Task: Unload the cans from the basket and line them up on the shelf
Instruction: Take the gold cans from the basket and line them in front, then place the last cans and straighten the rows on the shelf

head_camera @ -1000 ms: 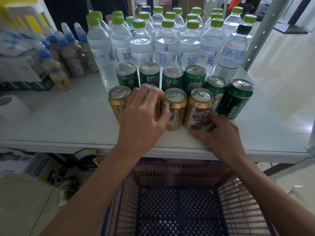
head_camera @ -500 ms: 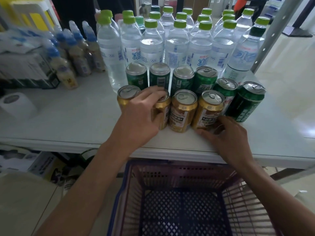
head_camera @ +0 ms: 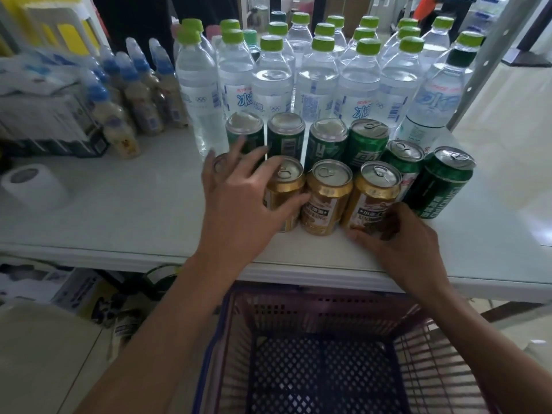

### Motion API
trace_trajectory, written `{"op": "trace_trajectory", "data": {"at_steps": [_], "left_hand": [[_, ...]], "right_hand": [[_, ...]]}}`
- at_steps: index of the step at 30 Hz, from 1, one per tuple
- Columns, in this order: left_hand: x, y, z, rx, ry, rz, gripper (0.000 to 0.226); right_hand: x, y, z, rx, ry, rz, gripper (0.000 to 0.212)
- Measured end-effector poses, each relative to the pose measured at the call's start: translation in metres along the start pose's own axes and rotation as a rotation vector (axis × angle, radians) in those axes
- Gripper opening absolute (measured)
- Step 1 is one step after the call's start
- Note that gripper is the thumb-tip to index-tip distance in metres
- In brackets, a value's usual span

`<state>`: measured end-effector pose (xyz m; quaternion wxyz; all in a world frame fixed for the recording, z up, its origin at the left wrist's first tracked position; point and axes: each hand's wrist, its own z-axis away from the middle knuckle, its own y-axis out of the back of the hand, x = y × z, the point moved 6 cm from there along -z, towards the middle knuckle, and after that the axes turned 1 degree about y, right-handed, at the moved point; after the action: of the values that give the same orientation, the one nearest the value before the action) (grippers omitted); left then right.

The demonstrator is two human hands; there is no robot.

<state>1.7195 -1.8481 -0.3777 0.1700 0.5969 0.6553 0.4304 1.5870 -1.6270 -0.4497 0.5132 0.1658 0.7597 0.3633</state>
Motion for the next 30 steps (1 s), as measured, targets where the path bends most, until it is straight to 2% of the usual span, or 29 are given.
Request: {"op": "trace_trajectory", "data": {"at_steps": [2,6,9,10,12,13,15,16,19,22,25,27,30], "left_hand": [[-0.01,-0.002,0.004,-0.025,0.047,-0.019,0.07],[-0.012,0.002,0.003,0.007,0.004,0.11,0.069],[-0.023,0.016,0.004,0.061,0.021,0.197,0.067],[-0.028,0.025,0.006,0.112,0.047,0.222,0.06],[-0.034,0.043,0.016,0.239,0.091,0.276,0.03],[-0.037,0.048,0.022,0.254,0.098,0.293,0.018],[-0.042,0.044,0.034,0.14,0.1,0.319,0.025],[-0.045,0.038,0.04,0.037,0.093,0.334,0.031],[-0.063,0.014,0.062,-0.281,0.11,0.358,0.038],[-0.088,0.002,0.082,-0.483,0.176,0.327,0.037],[-0.102,0.013,0.092,-0.472,0.196,0.278,0.034],[-0.105,0.03,0.1,-0.393,0.183,0.316,0.033],[-0.114,0.049,0.118,-0.373,0.168,0.35,0.034]], "right_hand": [[-0.001,-0.001,0.001,-0.01,0.0,0.012,0.058],[-0.003,-0.001,0.002,-0.022,0.005,0.039,0.058],[-0.003,-0.001,0.004,-0.044,-0.009,0.032,0.069],[-0.002,0.0,0.006,-0.037,-0.021,0.046,0.074],[-0.002,0.006,0.014,0.067,0.008,0.184,0.082],[-0.006,0.011,0.021,0.151,0.067,0.246,0.08],[-0.023,0.015,0.041,0.286,0.271,0.247,0.06],[-0.033,0.012,0.052,0.297,0.382,0.202,0.046],[-0.065,-0.021,0.086,0.102,0.589,0.047,0.017],[-0.084,-0.072,0.1,-0.168,0.553,-0.046,0.015],[-0.109,-0.112,0.102,-0.28,0.551,-0.081,0.015],[-0.133,-0.134,0.107,-0.315,0.63,-0.102,0.013],[-0.17,-0.164,0.121,-0.378,0.752,-0.112,0.015]]}}
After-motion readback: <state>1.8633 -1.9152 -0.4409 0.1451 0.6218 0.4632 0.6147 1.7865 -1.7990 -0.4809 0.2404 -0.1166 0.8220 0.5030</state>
